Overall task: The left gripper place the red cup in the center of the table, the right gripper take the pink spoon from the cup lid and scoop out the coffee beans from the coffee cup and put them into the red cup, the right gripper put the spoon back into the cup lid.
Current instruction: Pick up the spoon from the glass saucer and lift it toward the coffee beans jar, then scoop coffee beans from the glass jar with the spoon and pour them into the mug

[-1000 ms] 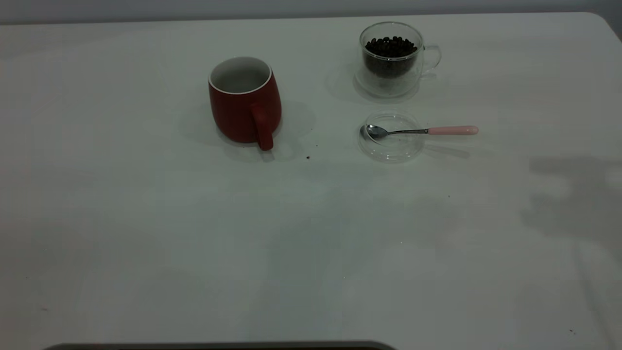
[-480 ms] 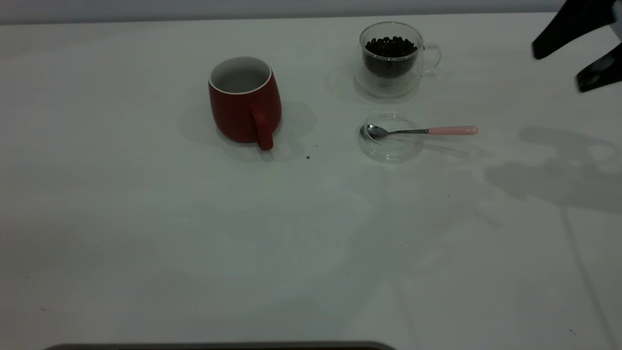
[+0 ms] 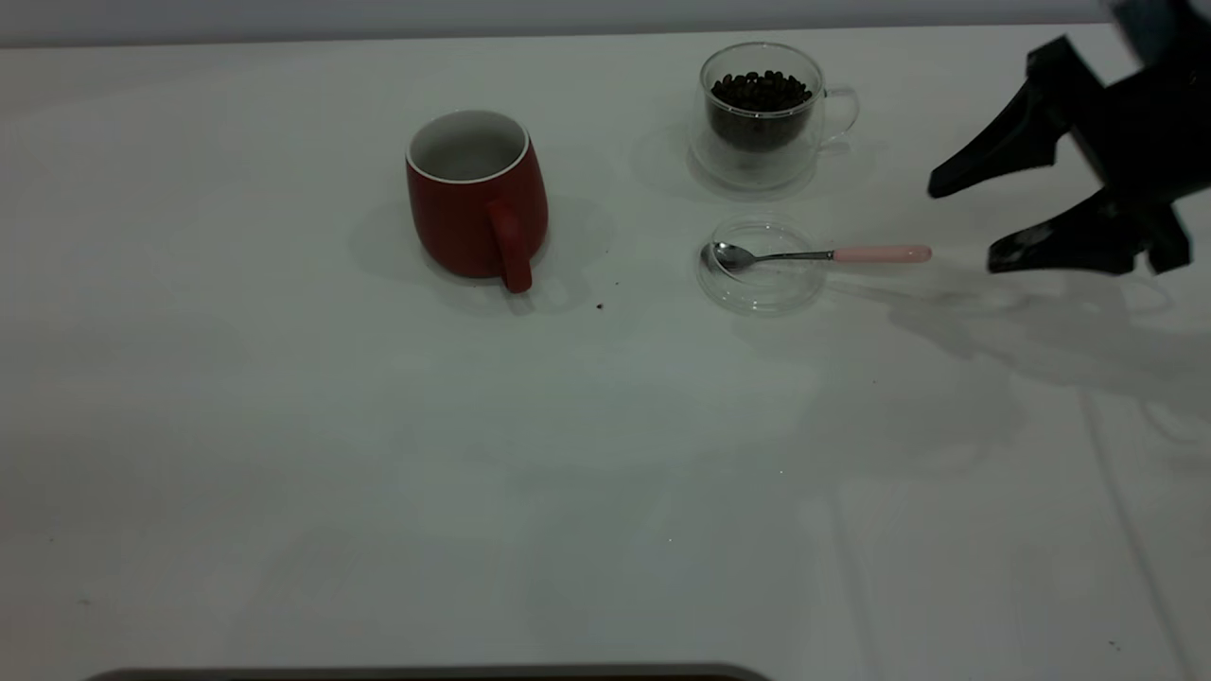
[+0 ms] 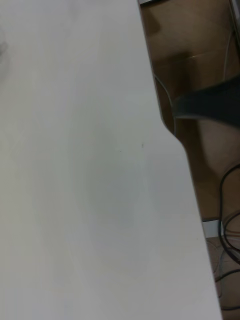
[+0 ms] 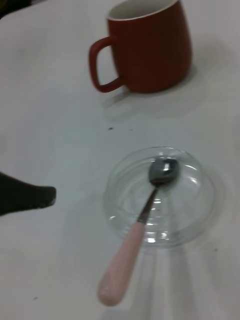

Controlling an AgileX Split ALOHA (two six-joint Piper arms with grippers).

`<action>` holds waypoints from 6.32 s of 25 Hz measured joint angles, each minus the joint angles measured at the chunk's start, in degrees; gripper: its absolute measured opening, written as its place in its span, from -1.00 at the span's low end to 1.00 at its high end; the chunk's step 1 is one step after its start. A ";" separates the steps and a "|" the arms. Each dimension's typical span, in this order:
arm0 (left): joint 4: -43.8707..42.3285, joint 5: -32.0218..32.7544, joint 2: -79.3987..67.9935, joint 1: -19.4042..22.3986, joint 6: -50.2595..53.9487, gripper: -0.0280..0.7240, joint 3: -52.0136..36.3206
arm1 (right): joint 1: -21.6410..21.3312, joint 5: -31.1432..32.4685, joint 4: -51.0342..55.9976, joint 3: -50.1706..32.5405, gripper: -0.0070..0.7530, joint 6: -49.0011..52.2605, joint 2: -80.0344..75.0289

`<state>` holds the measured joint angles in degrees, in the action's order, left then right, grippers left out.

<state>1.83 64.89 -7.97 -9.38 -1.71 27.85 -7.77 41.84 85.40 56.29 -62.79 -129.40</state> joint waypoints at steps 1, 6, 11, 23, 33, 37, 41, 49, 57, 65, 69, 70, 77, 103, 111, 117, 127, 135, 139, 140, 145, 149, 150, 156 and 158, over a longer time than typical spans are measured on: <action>0.00 0.00 0.00 0.00 0.00 0.64 0.00 | 0.00 0.37 1.88 0.00 0.84 -1.86 -1.38; 0.00 0.00 0.00 0.00 0.20 0.64 0.00 | 0.00 0.87 12.32 0.06 0.82 -11.80 -6.71; 0.00 0.00 0.00 0.00 0.20 0.64 0.00 | 0.00 1.99 17.18 1.67 0.81 -16.65 -10.61; 0.00 0.00 0.00 0.00 0.20 0.64 0.00 | 1.04 7.03 17.50 6.05 0.72 -17.74 -14.34; 0.00 0.00 0.00 0.00 0.20 0.64 0.00 | 2.17 10.19 17.50 6.18 0.25 -18.18 -14.34; 0.00 0.00 0.00 0.00 0.15 0.64 0.00 | 2.17 11.38 17.50 6.18 0.06 -18.29 -14.34; 0.00 0.00 0.00 0.00 0.05 0.64 0.00 | 2.17 11.85 17.50 6.18 -0.14 -18.33 -14.34; 0.00 0.00 0.00 0.00 0.05 0.64 0.00 | 2.17 12.43 16.70 6.18 -0.60 -19.81 -14.34; 0.00 0.00 0.00 0.00 0.05 0.64 0.00 | -0.21 12.43 9.67 6.18 -0.69 -20.44 -11.59; 0.00 0.00 0.00 0.00 0.05 0.64 0.00 | -1.70 15.26 1.23 6.12 -0.69 -15.96 -2.30; 0.00 0.00 0.00 0.00 0.05 0.64 0.00 | -1.72 15.23 1.52 7.32 -0.69 -15.75 1.69; 0.00 0.00 0.00 0.00 0.05 0.64 0.00 | -1.72 15.05 1.11 9.00 -0.69 -15.28 1.76; 0.00 0.00 0.00 0.00 0.24 0.64 0.00 | -1.72 14.50 -8.64 26.45 -0.69 -1.77 -1.80; 0.00 0.00 0.00 0.00 0.24 0.64 0.00 | -0.75 13.25 -10.90 41.53 -0.69 2.48 -16.44; 0.00 0.00 0.00 0.00 0.07 0.64 0.00 | -0.75 15.69 -12.49 41.60 -0.69 10.11 -16.62; 0.00 0.00 0.00 0.00 0.07 0.64 0.00 | -0.75 15.57 -12.55 41.60 -0.69 15.48 -16.62; 0.00 0.00 0.00 0.00 0.07 0.64 0.00 | -2.24 16.64 -8.28 41.60 -0.69 18.94 -18.44; 0.00 0.00 0.13 0.00 0.07 0.64 0.00 | -3.73 17.42 -6.70 41.60 -0.69 21.27 -18.45; 0.00 0.00 0.13 0.00 0.07 0.64 0.00 | -4.30 20.44 -4.26 41.60 -0.69 21.14 -19.07; 0.00 0.00 0.13 0.00 0.07 0.64 0.00 | -4.36 21.19 -3.57 41.60 -0.69 20.79 -19.40; 0.00 0.00 0.13 0.00 0.13 0.64 0.00 | -4.82 23.82 -0.52 41.60 -0.69 17.81 -20.14; 0.00 0.00 0.13 0.00 0.21 0.64 0.00 | -4.88 23.89 0.95 41.60 -0.69 15.85 -20.14; 0.00 0.00 0.17 0.00 0.21 0.64 0.00 | -4.88 23.89 1.00 41.60 -0.69 15.66 -20.14; 0.00 0.00 0.17 0.00 0.21 0.64 0.00 | -3.88 23.95 1.36 41.64 -0.69 15.39 -20.14; 0.00 0.00 0.17 0.00 0.21 0.64 0.00 | -2.40 24.00 1.42 41.64 -0.69 15.30 -20.14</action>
<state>1.83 64.89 -7.80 -9.38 -1.49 27.85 -10.17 65.85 86.83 97.93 -47.49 -149.55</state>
